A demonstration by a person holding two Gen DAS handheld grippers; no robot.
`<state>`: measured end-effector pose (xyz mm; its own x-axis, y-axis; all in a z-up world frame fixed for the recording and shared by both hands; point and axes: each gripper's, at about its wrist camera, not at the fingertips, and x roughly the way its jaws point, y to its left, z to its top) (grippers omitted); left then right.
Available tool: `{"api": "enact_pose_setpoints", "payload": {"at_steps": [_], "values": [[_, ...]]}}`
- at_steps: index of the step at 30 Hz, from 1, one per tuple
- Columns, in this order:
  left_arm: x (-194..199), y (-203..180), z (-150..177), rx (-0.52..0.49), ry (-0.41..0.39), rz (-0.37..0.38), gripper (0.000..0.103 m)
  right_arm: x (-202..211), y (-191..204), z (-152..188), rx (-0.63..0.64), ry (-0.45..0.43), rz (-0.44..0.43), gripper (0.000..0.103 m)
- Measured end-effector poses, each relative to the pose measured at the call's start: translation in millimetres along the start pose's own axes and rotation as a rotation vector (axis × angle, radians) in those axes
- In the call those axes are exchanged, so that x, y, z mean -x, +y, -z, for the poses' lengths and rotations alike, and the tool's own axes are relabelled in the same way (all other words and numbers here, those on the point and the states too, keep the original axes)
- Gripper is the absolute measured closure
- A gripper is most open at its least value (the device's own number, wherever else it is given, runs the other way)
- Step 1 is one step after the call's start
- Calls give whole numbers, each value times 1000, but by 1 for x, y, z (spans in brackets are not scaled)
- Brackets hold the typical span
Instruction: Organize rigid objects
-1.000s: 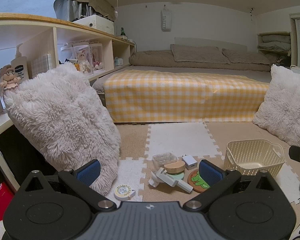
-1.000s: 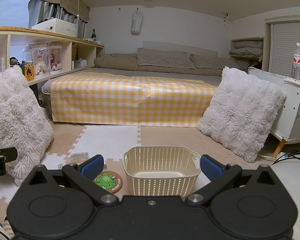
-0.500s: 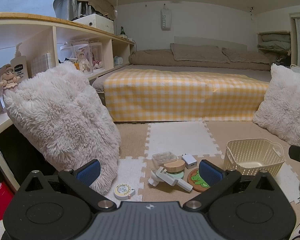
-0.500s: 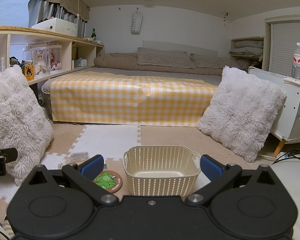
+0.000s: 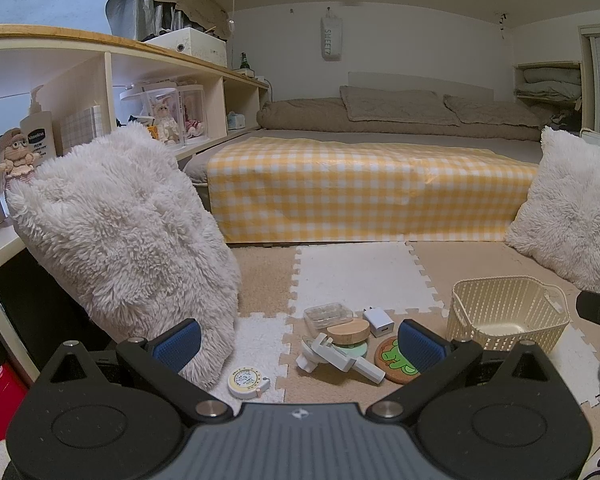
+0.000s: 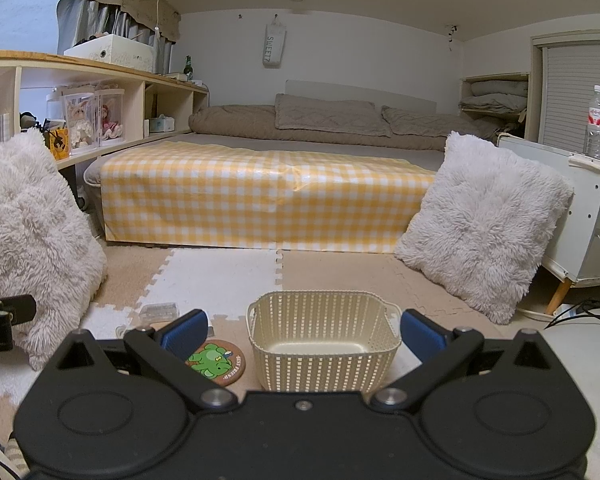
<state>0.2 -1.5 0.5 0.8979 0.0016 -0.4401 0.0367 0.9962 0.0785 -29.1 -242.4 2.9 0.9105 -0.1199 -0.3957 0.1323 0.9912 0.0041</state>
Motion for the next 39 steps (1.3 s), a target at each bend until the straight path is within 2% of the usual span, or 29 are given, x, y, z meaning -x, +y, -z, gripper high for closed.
{"api": "enact_pose_setpoints", "payload": {"at_steps": [17, 24, 32, 35, 39], "values": [[-1, -1, 3, -1, 2, 0, 0, 0, 0, 1, 2, -1, 0, 0], [-6, -2, 7, -7, 26, -19, 0, -1, -1, -4, -3, -6, 10, 0], [-5, 1, 0, 7, 39, 28, 0, -26, -8, -21, -2, -14, 15, 0], [-5, 3, -4, 40, 66, 73, 0, -40, -11, -30, 13, -23, 20, 0], [-2, 0, -5, 28, 54, 90, 0, -62, -19, -41, 26, -19, 1, 0]]}}
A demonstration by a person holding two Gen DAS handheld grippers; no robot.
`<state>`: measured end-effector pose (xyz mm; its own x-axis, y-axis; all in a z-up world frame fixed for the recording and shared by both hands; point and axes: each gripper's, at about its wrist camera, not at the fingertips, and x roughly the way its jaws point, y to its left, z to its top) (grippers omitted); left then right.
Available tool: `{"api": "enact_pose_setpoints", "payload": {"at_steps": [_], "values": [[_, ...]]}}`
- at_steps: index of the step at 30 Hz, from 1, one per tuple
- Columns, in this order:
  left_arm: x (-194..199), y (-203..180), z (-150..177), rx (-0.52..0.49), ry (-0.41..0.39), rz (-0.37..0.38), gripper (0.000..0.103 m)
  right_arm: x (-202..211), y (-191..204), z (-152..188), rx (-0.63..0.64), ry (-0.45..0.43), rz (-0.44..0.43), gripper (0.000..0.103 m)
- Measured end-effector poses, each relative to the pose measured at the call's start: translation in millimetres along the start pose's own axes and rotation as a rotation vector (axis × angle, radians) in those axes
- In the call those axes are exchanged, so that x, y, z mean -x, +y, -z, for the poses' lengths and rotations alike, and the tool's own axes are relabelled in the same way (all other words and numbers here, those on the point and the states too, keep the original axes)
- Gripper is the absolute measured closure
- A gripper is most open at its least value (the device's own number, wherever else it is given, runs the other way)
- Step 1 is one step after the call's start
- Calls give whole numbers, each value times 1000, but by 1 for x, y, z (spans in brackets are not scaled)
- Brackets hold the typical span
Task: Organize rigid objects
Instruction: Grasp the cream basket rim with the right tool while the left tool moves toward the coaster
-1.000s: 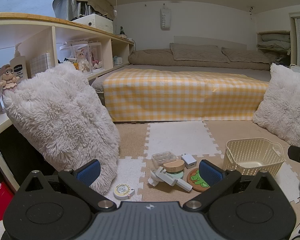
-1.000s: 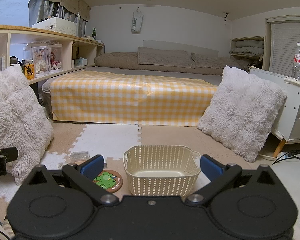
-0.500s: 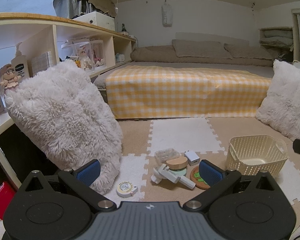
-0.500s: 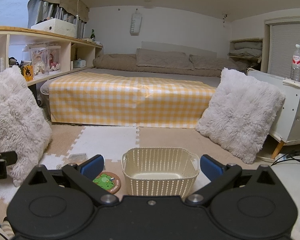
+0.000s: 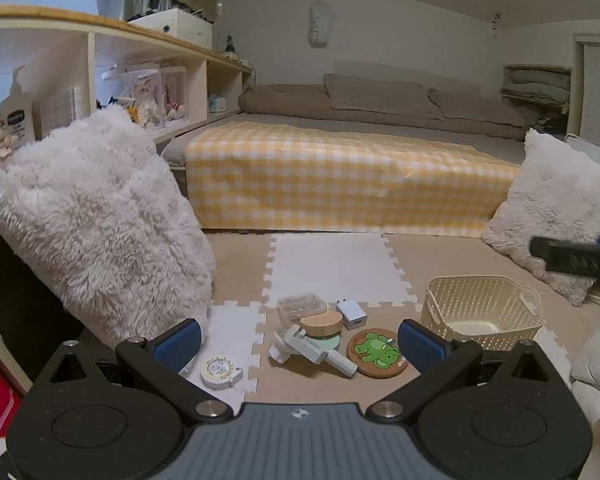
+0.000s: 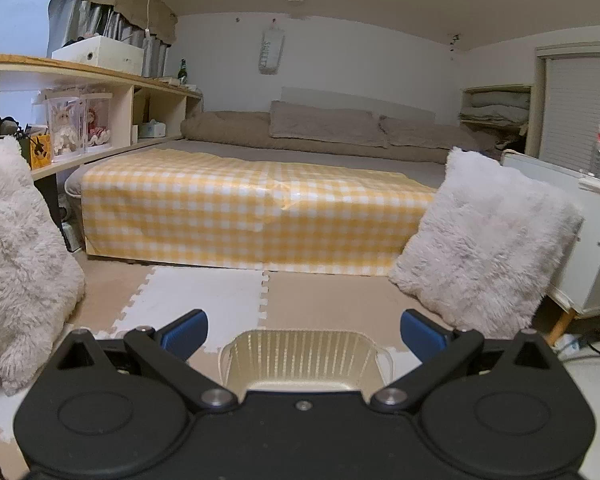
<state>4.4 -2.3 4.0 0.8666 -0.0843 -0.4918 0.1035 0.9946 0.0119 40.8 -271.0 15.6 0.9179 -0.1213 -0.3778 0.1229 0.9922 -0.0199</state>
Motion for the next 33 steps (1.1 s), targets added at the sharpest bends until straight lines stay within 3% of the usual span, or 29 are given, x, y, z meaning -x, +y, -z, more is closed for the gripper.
{"api": "enact_pose_setpoints", "payload": {"at_steps": [6, 11, 15, 21, 26, 28, 31, 32, 33], "values": [[-5, -5, -9, -16, 0, 51, 0, -35, -24, -14, -27, -44, 41, 0], [-15, -6, -23, 2, 11, 103, 0, -69, -58, -16, -123, -61, 77, 0], [-30, -16, -35, -29, 25, 120, 0, -97, -81, -12, -174, 15, 128, 0], [-61, -29, -49, -86, 21, 135, 0, -129, -106, 2, -212, 131, 79, 0], [-91, -45, -53, -204, 11, 192, 0, -149, -122, 12, -268, 205, 92, 0], [-106, -54, -51, -264, 30, 245, 0, -155, -132, 16, -308, 249, 95, 0], [-130, -69, -45, -339, 80, 267, 0, -165, -137, 23, -324, 320, 71, 0], [-137, -74, -42, -356, 95, 272, 0, -167, -137, 25, -313, 342, 75, 3], [-143, -77, -39, -367, 109, 284, 0, -169, -135, 27, -300, 361, 78, 12]]}}
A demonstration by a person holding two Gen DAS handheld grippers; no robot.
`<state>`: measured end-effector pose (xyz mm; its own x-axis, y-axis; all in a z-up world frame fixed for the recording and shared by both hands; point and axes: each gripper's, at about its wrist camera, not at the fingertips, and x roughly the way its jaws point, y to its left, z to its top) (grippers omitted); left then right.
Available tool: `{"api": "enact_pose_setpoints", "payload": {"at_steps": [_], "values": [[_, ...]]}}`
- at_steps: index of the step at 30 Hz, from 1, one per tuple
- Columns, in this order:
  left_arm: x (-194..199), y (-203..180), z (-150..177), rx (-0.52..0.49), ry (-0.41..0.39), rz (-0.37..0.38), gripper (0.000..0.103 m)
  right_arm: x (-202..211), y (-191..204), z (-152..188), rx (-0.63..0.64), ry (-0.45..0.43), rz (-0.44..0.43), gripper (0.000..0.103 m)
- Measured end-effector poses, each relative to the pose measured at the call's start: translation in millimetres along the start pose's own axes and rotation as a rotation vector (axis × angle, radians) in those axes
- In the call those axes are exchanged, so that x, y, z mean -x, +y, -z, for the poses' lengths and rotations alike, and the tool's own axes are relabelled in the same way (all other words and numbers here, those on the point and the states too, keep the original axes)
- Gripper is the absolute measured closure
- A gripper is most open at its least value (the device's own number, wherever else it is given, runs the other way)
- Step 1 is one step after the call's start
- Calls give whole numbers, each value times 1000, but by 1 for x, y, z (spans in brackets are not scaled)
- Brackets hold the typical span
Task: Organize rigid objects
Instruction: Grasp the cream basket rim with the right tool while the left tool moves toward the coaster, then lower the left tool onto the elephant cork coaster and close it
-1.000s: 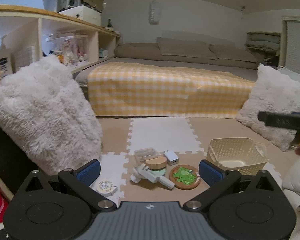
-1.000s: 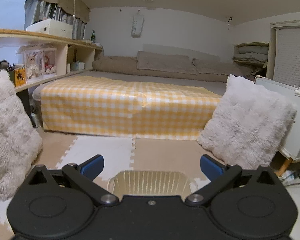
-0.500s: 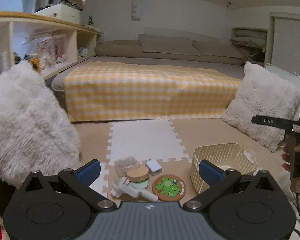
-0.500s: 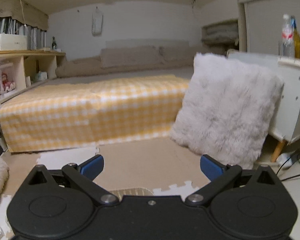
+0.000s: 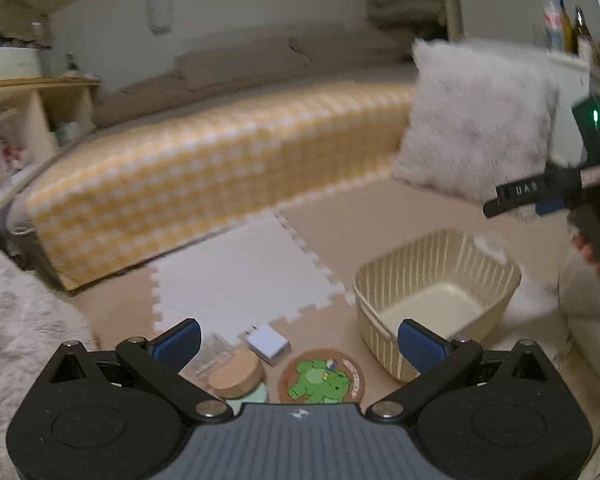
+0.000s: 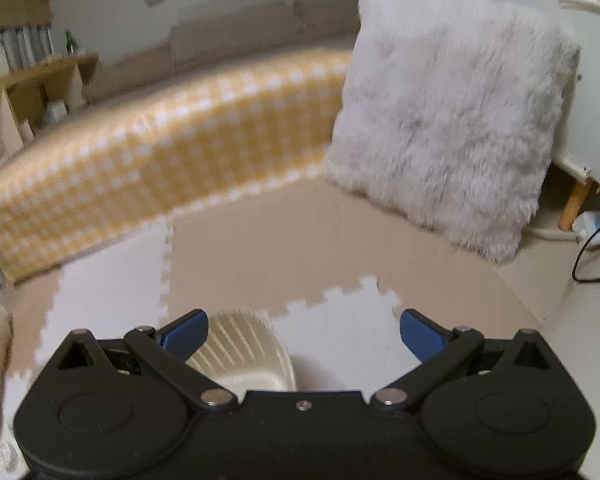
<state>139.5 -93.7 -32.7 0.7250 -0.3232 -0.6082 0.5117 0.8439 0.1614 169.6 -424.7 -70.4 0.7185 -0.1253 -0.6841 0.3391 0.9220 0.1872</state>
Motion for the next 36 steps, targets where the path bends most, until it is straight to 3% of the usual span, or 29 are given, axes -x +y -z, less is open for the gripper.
{"api": "enact_pose_setpoints", "payload": {"at_steps": [1, 3, 4, 7, 9, 12, 22, 36], "values": [[-7, -2, 2, -6, 16, 26, 0, -2, 1, 1, 13, 13, -1, 16], [-19, -5, 5, -10, 54, 82, 0, -5, 5, 4, 32, 27, -9, 36], [-25, -7, 8, -15, 68, 103, 0, -6, 7, 5, 40, 34, -17, 40], [-40, -11, 15, -48, 99, 127, 0, -10, 12, 7, 76, 62, -42, 53], [-50, -13, 21, -72, 121, 134, 0, -15, 15, 10, 95, 88, -59, 71], [-68, -9, 28, -88, 160, 170, 0, -18, 17, 12, 116, 112, -48, 87], [-116, -8, 45, -137, 213, 265, 0, -31, 15, 13, 123, 173, -18, 98], [-171, 3, 54, -98, 280, 234, 0, -34, 15, 10, 109, 217, -15, 98]]}}
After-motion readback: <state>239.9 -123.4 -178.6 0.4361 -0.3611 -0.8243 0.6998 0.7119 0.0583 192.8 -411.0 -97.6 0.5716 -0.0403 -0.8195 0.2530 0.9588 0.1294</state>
